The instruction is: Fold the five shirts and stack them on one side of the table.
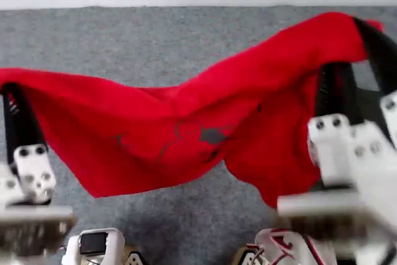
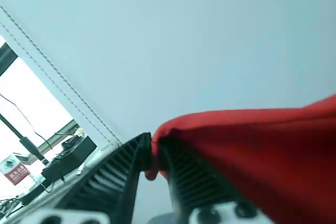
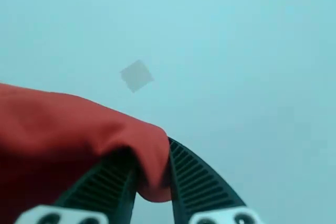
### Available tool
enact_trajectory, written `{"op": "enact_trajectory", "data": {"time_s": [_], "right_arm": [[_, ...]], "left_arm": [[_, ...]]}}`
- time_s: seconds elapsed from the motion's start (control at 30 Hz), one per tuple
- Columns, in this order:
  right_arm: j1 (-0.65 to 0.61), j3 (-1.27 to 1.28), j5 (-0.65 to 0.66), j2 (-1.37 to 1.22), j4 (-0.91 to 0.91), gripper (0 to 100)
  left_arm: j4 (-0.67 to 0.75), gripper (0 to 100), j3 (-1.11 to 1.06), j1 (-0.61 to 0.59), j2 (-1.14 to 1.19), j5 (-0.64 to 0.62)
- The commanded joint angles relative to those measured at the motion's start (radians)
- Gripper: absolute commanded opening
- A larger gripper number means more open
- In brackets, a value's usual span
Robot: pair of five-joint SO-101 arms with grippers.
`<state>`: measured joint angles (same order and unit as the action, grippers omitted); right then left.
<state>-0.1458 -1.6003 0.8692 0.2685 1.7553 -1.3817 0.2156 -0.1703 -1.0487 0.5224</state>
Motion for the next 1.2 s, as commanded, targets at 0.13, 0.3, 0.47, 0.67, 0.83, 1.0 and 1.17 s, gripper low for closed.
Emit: {"op": "enact_trajectory", "data": {"time_s": [0.13,0.3,0.47,0.67,0.83,1.0,1.17], "right_arm": [[0.145,0.152,0.018,0.148,0.035,1.0],[0.145,0.463,0.018,0.236,0.033,1.0],[0.096,0.779,0.018,0.245,0.028,1.0],[0.039,1.134,0.012,0.170,-0.111,1.0],[0.042,1.384,0.017,0.050,-0.414,1.0],[0.041,1.450,0.017,-0.102,-0.705,1.0],[0.039,1.450,0.037,-0.248,-0.947,1.0]], "left_arm": [[-0.075,1,0.038,-0.002,-0.084,0.057],[-0.158,1,0.031,-0.002,-0.094,0.072],[-0.094,1,-0.120,-0.002,-0.058,0.072],[0.143,1,-0.473,0.000,0.012,0.072],[0.474,1,-0.777,0.000,0.115,0.072],[0.789,1,-0.918,0.000,0.302,0.072],[0.994,1,-0.886,-0.002,0.545,0.072]]}}
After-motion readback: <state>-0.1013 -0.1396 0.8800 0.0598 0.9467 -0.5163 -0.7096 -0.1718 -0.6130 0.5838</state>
